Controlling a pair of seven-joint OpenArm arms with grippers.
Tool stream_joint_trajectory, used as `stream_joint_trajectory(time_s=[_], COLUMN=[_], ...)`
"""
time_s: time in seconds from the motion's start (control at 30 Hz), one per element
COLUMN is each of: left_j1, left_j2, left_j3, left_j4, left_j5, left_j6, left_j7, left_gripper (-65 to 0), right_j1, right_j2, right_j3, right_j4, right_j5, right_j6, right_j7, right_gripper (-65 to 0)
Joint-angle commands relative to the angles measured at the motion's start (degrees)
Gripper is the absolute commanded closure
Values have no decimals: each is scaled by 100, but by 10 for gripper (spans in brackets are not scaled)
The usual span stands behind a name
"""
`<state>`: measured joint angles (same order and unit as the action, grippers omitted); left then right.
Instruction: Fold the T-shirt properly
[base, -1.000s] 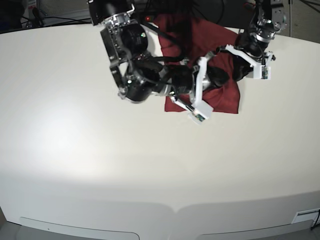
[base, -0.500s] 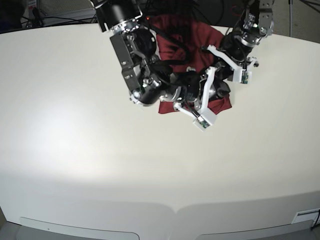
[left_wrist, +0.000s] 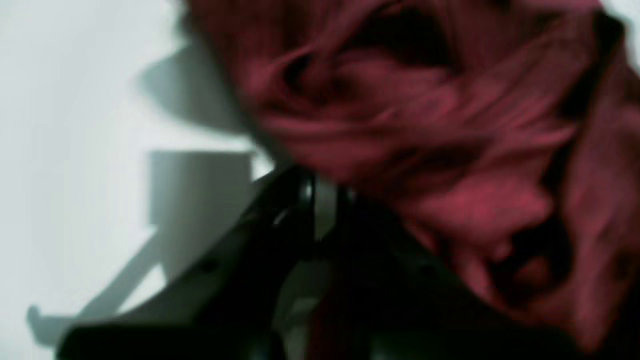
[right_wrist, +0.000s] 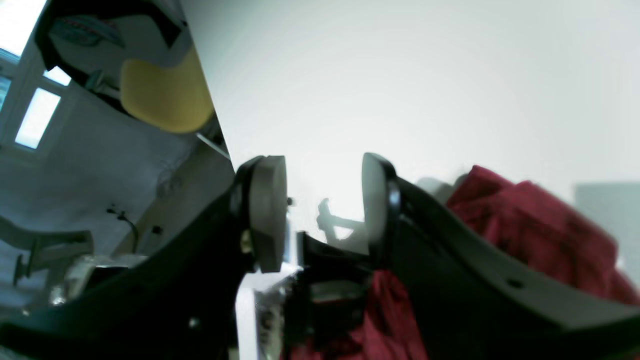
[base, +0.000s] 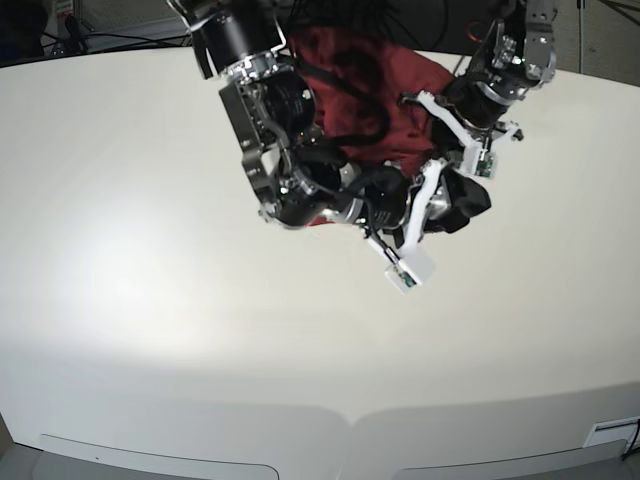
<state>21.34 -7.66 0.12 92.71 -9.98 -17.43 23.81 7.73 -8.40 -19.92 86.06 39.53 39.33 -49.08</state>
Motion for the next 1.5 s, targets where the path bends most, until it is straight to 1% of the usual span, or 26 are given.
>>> stream_joint_trajectory(time_s=[0.0, 0.07, 0.1, 0.2, 0.3, 0.33, 0.43, 0.47, 0.5, 0.57, 0.6, 0.63, 0.73, 0.8, 0.93, 1.0, 1.07, 1.17, 1.2, 1.33, 1.47], left_j1=[57, 107, 140, 249, 317, 332, 341, 341, 341, 330, 317, 308, 310, 310, 313, 310, 310, 293, 295, 295, 297], left_j2=[-142, -382, -485, -743, -791, -785, -739, -743, -743, -730, -697, -636, -334, -83, 415, 590, 688, 699, 699, 697, 699], left_j3=[-20, -17, -17, -17, 2, 17, 129, 205, 302, 581, 748, 911, 1357, 1606, 2037, 2253, 2472, 2699, 2710, 2697, 2699], left_j4=[195, 516, 669, 1121, 1515, 1624, 1799, 1808, 1808, 1808, 1808, 1808, 1808, 1808, 1805, 1790, 1786, 1751, 1742, 1740, 1668], left_j5=[98, 74, -22, -560, -1097, -1298, -1808, -1965, -2109, -2271, -2256, -2225, -1768, -1353, -264, 299, 846, 1469, 1567, 1600, 1596], left_j6=[326, 822, 973, 994, 970, 857, 229, 59, -66, -125, -125, -125, -122, -7, 509, 772, 1172, 1847, 1956, 1965, 1963], left_j7=[149, 243, 297, 374, 382, 393, 424, 407, 352, 302, 297, 304, 297, 295, 299, 319, 317, 323, 330, 487, 514], left_gripper=[0, 0, 0, 0, 0, 0, 0, -29, -74, -161, -193, -208, -207, -207, -206, -206, -200, -200, -200, -200, -200], right_j1=[201, 385, 479, 748, 881, 898, 903, 898, 892, 872, 863, 837, 767, 728, 658, 612, 557, 509, 509, 509, 509], right_j2=[-60, -60, -60, -60, -60, 17, 378, 522, 671, 981, 1147, 1314, 1759, 1991, 2367, 2479, 2540, 2553, 2553, 2549, 2542], right_j3=[17, 81, 133, 372, 726, 852, 1204, 1320, 1443, 1705, 1840, 1980, 2406, 2651, 3008, 3115, 3171, 3182, 3182, 3180, 3182], right_j4=[96, 96, 96, 96, 96, 96, 96, 96, 96, 96, 96, 96, 96, 96, 94, 92, 92, 92, 92, 92, 92], right_j5=[136, 20, -103, -638, -859, -894, -962, -962, -962, -960, -957, -957, -942, -927, -872, -776, -651, -632, -634, -632, -632], right_j6=[67, 67, 67, 67, 67, 67, 67, 67, 67, 67, 67, 67, 67, 67, 63, 57, 35, 4, 4, 4, 4], right_j7=[105, -81, -227, -662, -704, -699, -708, -737, -767, -822, -822, -822, -817, -817, -817, -839, -841, -868, -883, -881, -881], right_gripper=[-251, -251, -251, -251, -251, -251, -251, -251, -251, -251, -251, -251, -251, -251, -251, -251, -251, -251, -251, -251, -251])
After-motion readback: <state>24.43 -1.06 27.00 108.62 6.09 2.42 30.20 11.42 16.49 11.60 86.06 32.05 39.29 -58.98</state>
